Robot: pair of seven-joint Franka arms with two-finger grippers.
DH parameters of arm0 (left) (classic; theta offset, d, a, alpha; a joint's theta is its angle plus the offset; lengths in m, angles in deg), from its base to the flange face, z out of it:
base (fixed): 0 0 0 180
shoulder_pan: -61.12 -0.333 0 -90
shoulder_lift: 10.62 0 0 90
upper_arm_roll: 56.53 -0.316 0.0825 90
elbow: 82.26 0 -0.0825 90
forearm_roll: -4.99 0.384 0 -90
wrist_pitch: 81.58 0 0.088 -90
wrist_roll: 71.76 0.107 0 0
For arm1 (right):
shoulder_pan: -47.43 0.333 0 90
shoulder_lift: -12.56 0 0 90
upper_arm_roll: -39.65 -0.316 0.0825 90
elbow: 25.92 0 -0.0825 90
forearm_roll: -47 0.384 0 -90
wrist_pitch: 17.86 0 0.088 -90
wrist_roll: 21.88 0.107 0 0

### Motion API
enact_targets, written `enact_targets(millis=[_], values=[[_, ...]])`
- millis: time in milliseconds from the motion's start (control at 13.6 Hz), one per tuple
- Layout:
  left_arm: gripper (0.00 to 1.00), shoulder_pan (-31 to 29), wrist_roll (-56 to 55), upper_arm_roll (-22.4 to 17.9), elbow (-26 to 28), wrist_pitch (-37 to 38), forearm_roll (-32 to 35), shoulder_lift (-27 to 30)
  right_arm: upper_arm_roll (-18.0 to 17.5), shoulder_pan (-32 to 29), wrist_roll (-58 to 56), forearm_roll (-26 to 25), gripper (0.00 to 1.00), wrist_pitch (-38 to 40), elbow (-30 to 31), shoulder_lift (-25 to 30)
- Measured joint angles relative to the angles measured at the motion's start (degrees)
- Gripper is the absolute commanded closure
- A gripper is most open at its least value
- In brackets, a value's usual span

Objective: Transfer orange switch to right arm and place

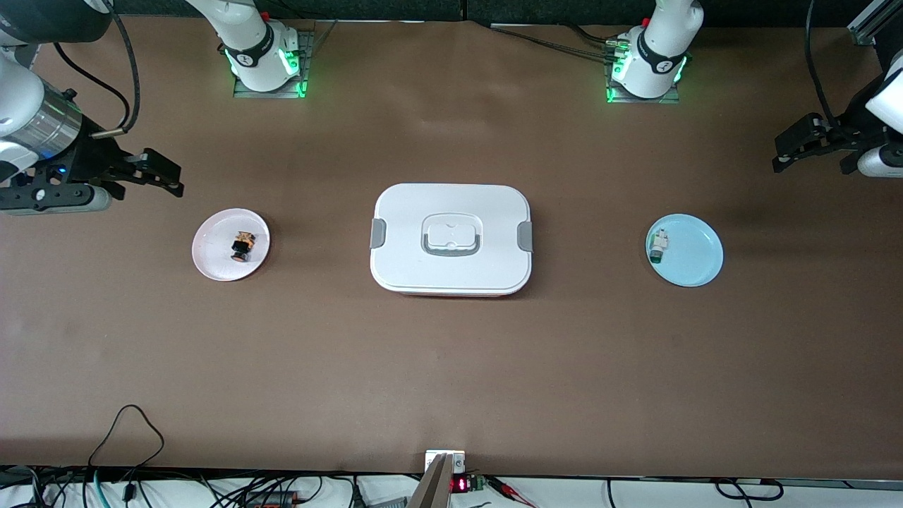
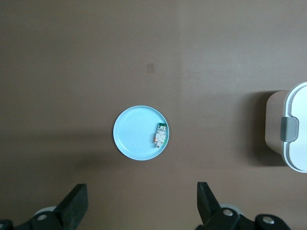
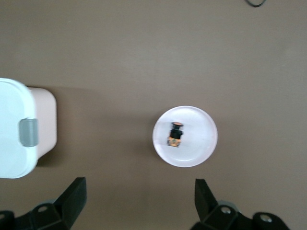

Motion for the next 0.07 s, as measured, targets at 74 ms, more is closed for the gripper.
enact_targets(millis=[74], values=[[0.00,0.00,0.02,-0.07,0.00,0.00,0.07,0.00,0.03,-0.01,0.00,0.49,0.00,0.00,-0.01,-0.08]])
